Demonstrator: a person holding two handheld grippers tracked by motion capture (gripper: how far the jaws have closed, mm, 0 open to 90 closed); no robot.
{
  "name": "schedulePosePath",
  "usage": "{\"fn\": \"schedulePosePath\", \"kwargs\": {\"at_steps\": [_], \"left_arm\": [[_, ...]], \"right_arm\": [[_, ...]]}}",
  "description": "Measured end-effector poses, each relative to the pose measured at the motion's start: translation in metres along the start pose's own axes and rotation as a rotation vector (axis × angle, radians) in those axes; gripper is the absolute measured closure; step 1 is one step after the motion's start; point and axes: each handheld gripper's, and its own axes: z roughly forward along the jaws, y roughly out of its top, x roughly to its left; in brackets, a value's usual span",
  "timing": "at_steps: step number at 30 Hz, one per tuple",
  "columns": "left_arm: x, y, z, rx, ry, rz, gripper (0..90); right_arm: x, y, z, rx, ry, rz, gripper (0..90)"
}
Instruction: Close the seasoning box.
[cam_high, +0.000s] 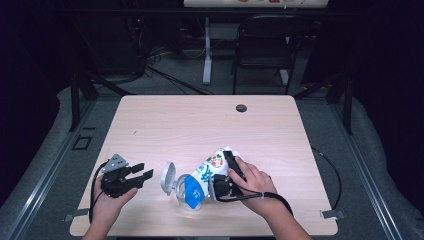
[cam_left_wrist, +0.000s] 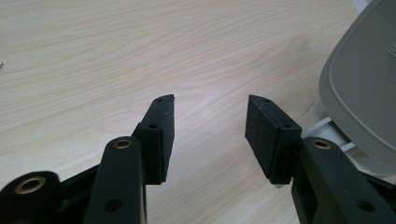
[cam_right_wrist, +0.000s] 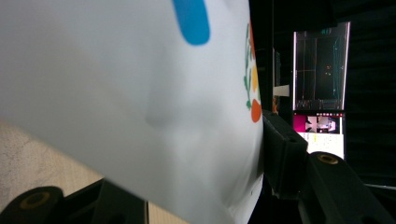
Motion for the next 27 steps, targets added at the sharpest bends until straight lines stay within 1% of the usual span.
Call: {"fn": "schedulePosePath", "kwargs": {"at_steps": [3, 4, 6, 22, 25, 26, 27], "left_arm": [[0.0001, 0.0000, -0.0002, 0.000, 0.000, 0.000, 53.1], [0.0001, 0.0000, -0.0002, 0.000, 0.000, 0.000, 53.1], [-0.0001, 0.0001, -0.0002, 0.000, 0.000, 0.000, 53.1], [0.0002, 0.0001, -0.0002, 0.001, 0.000, 0.000, 53.1], [0.0003, 0.0001, -0.0004, 0.000, 0.001, 0.001, 53.1], [0.0004, -0.0001, -0.0001, -0.005, -0.001, 0.000, 53.1], [0.0005, -0.0001, -0.0001, -0.006, -0.001, 0.000, 53.1]], "right_arm": [[-0.0002, 0.0004, 0.0001, 0.000, 0.000, -0.002, 51.0], [-0.0015, 0.0012, -0.0011, 0.015, -0.003, -0.022, 51.1], [-0.0008, 0.0009, 0.0002, -0.005, -0.005, -0.013, 51.2], [-0.0015, 0.0020, 0.0000, -0.002, -0.003, -0.018, 51.6], [-0.0029, 0.0031, -0.0014, 0.016, -0.006, -0.038, 51.7], [-0.0020, 0.0027, -0.0003, 0.002, -0.005, -0.027, 51.7], [-0.0020, 0.0027, -0.0003, 0.001, -0.006, -0.026, 51.7]]}}
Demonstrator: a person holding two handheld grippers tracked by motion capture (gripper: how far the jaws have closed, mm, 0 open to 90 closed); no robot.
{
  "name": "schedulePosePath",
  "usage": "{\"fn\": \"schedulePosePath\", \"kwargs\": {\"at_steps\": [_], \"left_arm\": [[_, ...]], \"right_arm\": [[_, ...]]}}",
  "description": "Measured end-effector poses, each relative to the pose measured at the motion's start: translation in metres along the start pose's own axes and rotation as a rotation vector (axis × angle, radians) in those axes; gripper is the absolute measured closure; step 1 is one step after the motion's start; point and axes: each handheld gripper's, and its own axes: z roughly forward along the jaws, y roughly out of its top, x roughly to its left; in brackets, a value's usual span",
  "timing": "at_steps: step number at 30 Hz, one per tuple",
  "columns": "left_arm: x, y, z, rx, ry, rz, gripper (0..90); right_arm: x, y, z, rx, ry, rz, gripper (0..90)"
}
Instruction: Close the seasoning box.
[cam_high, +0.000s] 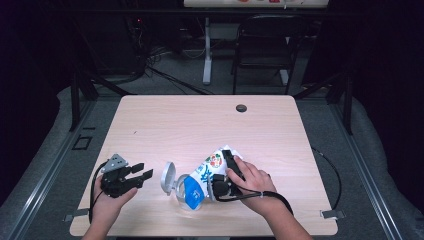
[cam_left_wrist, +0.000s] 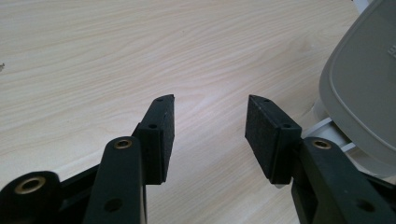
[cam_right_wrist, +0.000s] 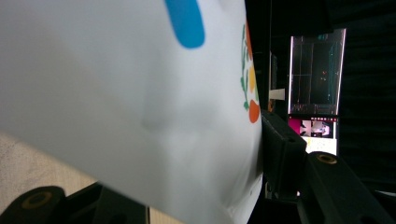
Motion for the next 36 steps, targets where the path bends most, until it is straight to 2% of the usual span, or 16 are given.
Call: {"fn": "schedulePosePath", "kwargs": {"at_steps": [15, 23, 36], "left_arm": [[0.0007, -0.0001, -0.0004, -0.002, 0.003, -0.002, 53.1], [0.0011, 0.0003, -0.0019, -0.003, 0.003, -0.005, 53.1], [0.0014, 0.0000, -0.0034, -0.004, 0.006, -0.005, 53.1]], "right_arm": [[-0.0003, 0.0006, -0.0002, 0.001, -0.002, -0.010, 51.8], [-0.0014, 0.0024, -0.0013, 0.014, -0.007, -0.034, 51.9], [-0.0011, 0.0026, -0.0003, 0.000, -0.012, -0.038, 52.1]]}}
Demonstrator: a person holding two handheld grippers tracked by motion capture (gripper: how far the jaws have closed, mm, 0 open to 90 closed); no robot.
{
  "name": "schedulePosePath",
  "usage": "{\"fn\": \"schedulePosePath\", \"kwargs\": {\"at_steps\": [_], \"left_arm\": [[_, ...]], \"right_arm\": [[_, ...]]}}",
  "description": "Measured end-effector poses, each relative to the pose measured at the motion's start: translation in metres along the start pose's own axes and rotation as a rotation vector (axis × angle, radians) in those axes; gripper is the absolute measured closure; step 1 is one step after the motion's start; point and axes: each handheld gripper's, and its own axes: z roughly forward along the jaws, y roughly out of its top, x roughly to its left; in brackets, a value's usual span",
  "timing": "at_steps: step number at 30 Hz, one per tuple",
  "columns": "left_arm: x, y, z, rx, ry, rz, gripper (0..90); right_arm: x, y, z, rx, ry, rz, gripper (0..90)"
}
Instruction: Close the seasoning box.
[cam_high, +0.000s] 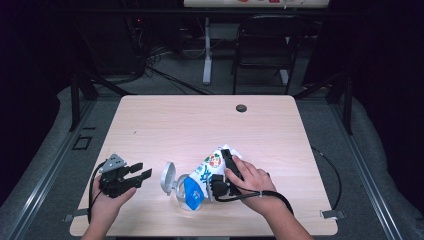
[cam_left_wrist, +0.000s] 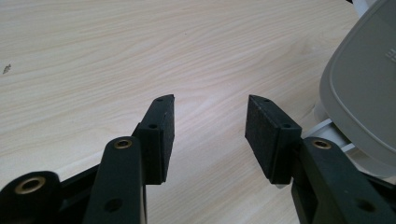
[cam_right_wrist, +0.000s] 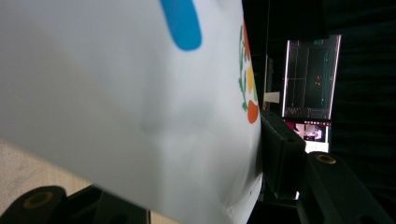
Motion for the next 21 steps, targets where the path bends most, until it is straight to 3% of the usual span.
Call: {"fn": "schedulePosePath", "kwargs": {"at_steps": [21], "left_arm": [[0.0000, -0.0002, 0.0009, 0.003, -0.002, 0.001, 53.1]], "right_arm": [[-0.0008, 0.0009, -0.0002, 0.013, 0.005, -0.014, 52.4]]}}
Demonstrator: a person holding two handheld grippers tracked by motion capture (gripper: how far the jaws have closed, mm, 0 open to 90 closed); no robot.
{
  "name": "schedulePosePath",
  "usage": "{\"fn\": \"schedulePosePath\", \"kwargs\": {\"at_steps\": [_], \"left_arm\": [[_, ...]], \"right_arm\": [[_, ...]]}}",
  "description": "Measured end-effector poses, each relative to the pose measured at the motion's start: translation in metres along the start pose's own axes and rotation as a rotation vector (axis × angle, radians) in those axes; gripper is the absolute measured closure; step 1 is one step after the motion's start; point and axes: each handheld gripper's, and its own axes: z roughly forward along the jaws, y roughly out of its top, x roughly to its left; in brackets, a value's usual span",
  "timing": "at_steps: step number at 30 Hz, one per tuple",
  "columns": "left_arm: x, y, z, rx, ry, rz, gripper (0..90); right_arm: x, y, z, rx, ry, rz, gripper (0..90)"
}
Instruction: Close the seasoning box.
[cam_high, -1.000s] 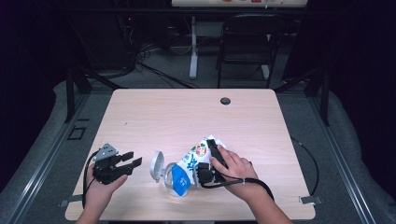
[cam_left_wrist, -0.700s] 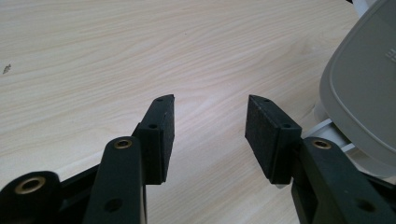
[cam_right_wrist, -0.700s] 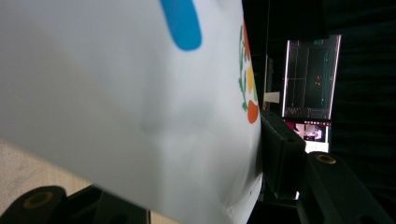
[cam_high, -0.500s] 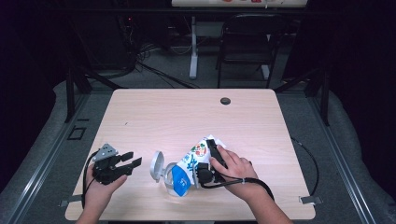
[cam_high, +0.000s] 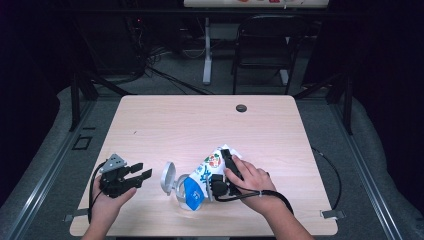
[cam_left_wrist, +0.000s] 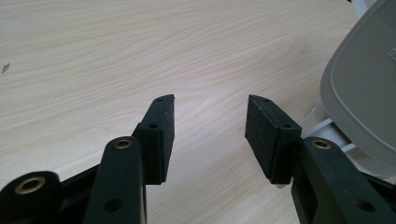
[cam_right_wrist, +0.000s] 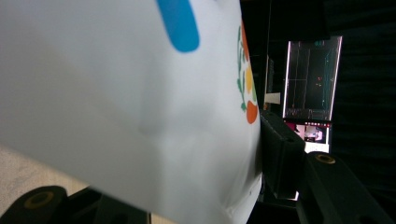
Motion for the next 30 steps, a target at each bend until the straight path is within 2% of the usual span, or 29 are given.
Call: {"fn": "schedulePosePath", "kwargs": {"at_steps": [30], "left_arm": [[0.0007, -0.0003, 0.0002, -0.001, 0.002, -0.001, 53.1]], "right_arm": [[0.0005, 0.0004, 0.0015, -0.024, -0.012, -0.010, 52.5]]}}
